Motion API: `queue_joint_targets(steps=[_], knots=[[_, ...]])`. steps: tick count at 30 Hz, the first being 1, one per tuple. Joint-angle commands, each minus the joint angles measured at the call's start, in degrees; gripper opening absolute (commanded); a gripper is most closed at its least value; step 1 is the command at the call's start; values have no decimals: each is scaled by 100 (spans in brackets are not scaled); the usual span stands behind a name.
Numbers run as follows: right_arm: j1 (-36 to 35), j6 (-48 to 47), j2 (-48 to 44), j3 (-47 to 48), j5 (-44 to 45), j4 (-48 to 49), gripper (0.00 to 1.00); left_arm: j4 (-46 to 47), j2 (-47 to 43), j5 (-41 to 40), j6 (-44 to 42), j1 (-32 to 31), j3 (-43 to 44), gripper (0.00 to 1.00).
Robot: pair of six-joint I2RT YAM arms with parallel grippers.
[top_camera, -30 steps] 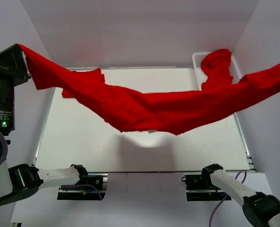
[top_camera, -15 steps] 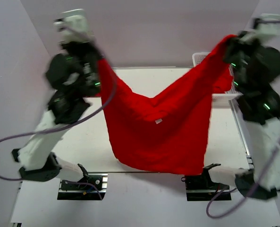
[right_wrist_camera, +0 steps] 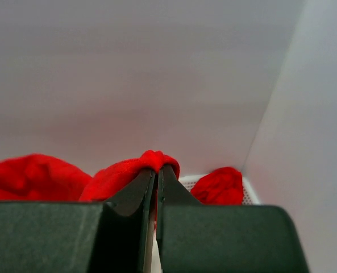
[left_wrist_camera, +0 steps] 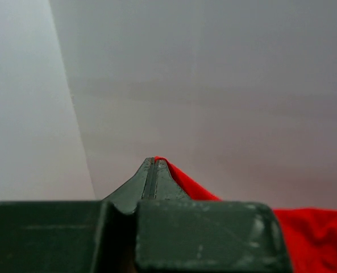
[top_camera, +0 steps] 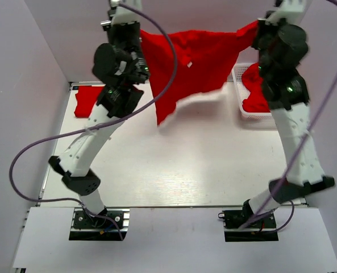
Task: Fold and stack the t-shirts
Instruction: Flatten out the tshirt
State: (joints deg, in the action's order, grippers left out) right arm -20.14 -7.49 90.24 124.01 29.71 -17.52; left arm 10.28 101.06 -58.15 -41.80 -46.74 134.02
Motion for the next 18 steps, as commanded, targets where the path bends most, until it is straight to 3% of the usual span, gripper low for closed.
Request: queue_joint_targets(steps=[1,6,7,8,10,11,12,13,16,18], knots=[[37,-8,-1086,-663,166,663,0,178,-902,-222,-100,51,-453,0],[37,1113,-2237,-2695,-97,-620,0,-158,-2474,-1364,811,104,-3342,0],[28,1274,-2369,-2993,-158,-882,0,-933,-2738,-1601,1336,104,-4130,0],[45,1459,-2510,-3901,-220,-1033,0,-1506,-3001,-1803,1942,104,-4477,0],[37,2021,-3098,-4566,-815,-1359,0,-3469,-3581,-1744,4923,104,-4831,0],[28,2406,-3352,-5144,-949,-1455,0,-6291,-3654,-882,6354,182,-4658,0],[28,2514,-3511,-5672,-1472,-1804,0,-7059,-3741,-813,8187,183,-4761,0],[36,2733,-3635,-6129,-1547,-1921,0,-7380,-3864,-690,8458,235,-5275,0],[37,3304,-3645,-6966,-1328,-2632,0,-6970,-4094,485,8364,306,-6322,0],[45,3499,-3601,-7335,-1144,-3055,0,-7179,-3577,1102,8581,358,-6659,0]])
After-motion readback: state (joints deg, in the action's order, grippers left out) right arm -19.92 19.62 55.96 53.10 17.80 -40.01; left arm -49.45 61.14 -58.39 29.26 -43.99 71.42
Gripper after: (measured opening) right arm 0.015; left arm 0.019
